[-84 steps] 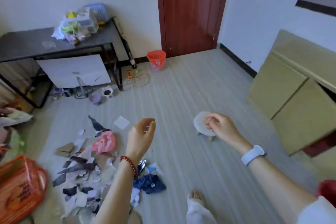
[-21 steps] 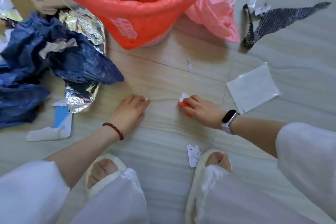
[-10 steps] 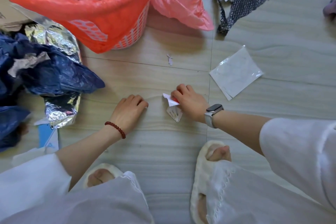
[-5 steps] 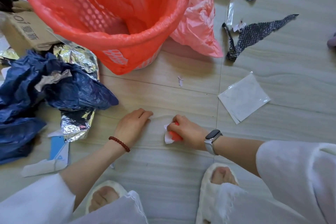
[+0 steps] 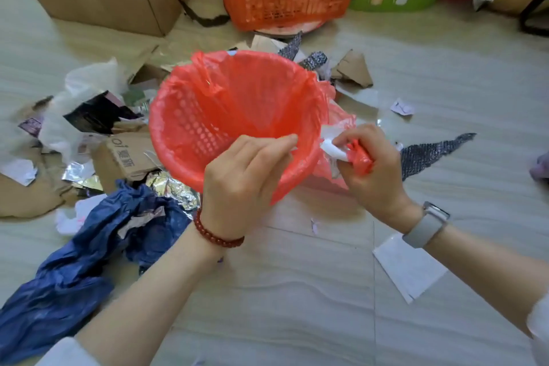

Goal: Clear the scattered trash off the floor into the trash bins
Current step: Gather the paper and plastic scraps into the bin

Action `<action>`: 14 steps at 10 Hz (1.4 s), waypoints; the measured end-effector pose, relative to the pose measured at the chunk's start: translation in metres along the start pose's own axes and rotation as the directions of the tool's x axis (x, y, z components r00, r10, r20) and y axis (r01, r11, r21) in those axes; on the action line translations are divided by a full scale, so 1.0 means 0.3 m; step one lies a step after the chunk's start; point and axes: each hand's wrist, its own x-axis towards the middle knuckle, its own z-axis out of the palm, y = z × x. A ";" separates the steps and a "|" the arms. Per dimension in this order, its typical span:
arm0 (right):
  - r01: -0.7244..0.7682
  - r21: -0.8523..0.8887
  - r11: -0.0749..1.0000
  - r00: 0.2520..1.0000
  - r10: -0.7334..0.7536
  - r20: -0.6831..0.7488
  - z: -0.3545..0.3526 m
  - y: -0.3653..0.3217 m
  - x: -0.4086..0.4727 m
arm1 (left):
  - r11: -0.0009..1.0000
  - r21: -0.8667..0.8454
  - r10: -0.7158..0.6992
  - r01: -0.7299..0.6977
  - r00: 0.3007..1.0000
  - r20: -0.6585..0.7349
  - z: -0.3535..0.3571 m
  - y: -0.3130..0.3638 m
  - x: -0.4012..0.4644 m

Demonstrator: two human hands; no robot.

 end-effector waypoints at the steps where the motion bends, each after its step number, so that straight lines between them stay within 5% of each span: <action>1: 0.052 0.042 0.998 0.997 -0.050 -0.067 0.028 -0.063 0.116 | 0.981 0.074 -0.176 0.177 0.984 -0.020 -0.019 -0.081 0.097; 2: -0.099 -0.051 0.994 0.984 0.105 0.142 0.139 -0.123 0.241 | 0.897 0.233 -0.417 0.376 0.894 0.164 -0.029 -0.200 0.136; 3: -0.207 -0.245 0.947 0.817 0.305 0.489 0.202 -0.120 0.270 | 0.830 0.310 -0.535 0.463 0.817 0.213 -0.036 -0.229 0.120; 4: -0.128 -0.282 0.951 0.777 0.273 0.567 0.205 -0.124 0.261 | 0.821 0.308 -0.538 0.481 0.832 0.134 -0.056 -0.199 0.098; 5: -0.133 -0.036 0.990 0.938 0.138 0.319 0.124 -0.072 0.239 | 0.893 0.254 -0.398 0.371 0.915 0.063 -0.016 -0.067 0.078; 6: -0.202 -0.014 0.979 0.976 0.203 0.082 0.015 0.016 0.179 | 0.984 0.112 -0.154 0.136 0.972 0.175 0.079 0.075 0.025; 7: -0.389 -0.206 0.898 0.913 0.406 0.046 -0.109 0.219 -0.035 | 0.998 -0.064 0.013 0.019 0.885 0.466 0.242 0.202 -0.161; 8: -0.530 -0.435 0.728 0.757 0.637 0.144 -0.172 0.391 -0.273 | 1.000 -0.024 0.024 -0.010 0.719 0.695 0.340 0.187 -0.337; 9: -0.585 -0.704 0.401 0.398 0.899 0.181 -0.221 0.513 -0.549 | 0.987 0.150 -0.095 -0.059 0.538 0.837 0.431 0.079 -0.473; 10: -0.550 -0.796 0.252 0.197 0.966 0.169 -0.247 0.561 -0.641 | 0.969 0.237 -0.165 -0.072 0.525 0.835 0.494 0.001 -0.503; 11: -0.501 -0.831 0.242 0.138 0.970 0.199 -0.226 0.575 -0.664 | 0.970 0.225 -0.154 -0.097 0.474 0.867 0.531 -0.021 -0.504; 13: -0.420 -0.823 0.383 0.355 0.904 0.240 -0.167 0.535 -0.667 | 0.973 0.211 -0.151 -0.090 0.445 0.883 0.561 -0.036 -0.538; 14: -0.403 -0.738 0.542 0.508 0.803 0.313 -0.127 0.479 -0.702 | 0.969 0.225 -0.160 -0.101 0.438 0.884 0.542 -0.053 -0.553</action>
